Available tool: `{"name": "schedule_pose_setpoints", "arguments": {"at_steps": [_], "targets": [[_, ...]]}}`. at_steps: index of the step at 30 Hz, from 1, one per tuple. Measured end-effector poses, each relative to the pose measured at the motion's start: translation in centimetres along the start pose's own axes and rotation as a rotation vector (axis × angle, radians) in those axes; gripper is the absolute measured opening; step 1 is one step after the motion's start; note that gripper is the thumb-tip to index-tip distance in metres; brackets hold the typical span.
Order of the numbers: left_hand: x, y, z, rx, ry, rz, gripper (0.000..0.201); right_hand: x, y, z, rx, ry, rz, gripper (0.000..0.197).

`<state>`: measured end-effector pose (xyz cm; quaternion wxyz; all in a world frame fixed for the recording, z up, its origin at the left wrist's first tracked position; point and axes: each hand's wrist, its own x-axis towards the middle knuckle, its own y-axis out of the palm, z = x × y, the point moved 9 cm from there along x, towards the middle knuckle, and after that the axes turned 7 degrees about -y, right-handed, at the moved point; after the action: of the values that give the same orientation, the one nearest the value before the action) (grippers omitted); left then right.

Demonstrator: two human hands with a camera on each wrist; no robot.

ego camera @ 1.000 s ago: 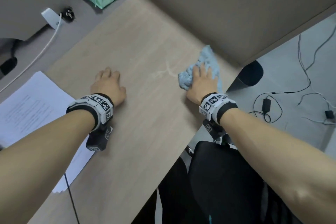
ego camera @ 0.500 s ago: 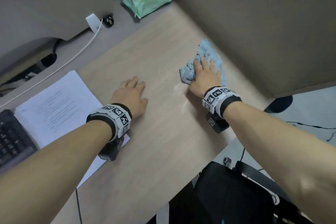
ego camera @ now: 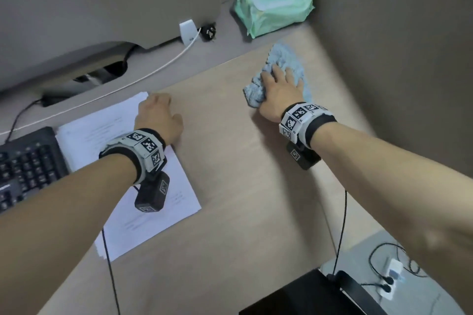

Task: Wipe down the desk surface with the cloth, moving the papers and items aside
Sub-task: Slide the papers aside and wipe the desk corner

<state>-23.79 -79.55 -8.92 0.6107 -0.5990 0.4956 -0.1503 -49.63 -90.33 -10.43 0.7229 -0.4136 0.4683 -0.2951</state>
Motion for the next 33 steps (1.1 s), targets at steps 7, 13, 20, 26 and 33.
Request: {"name": "schedule_pose_setpoints", "arguments": {"at_steps": [7, 13, 20, 26, 33], "targets": [[1.1, 0.1, 2.3, 0.050, -0.017, 0.037, 0.057, -1.5, 4.9, 15.0, -0.166, -0.545, 0.130, 0.079], [0.7, 0.2, 3.2, 0.095, 0.014, 0.080, 0.064, 3.3, 1.0, 9.5, -0.057, -0.276, -0.006, 0.082], [0.6, 0.8, 3.5, 0.163, 0.014, 0.098, 0.073, 1.2, 4.1, 16.0, -0.093, -0.402, 0.079, 0.084], [0.5, 0.4, 3.8, -0.050, 0.103, 0.082, 0.071, -0.7, 3.0, 8.6, 0.016, -0.183, -0.011, 0.082], [-2.2, -1.1, 5.5, -0.089, 0.191, 0.021, 0.065, -3.1, 5.3, 14.8, 0.086, -0.197, -0.075, 0.074]]}}
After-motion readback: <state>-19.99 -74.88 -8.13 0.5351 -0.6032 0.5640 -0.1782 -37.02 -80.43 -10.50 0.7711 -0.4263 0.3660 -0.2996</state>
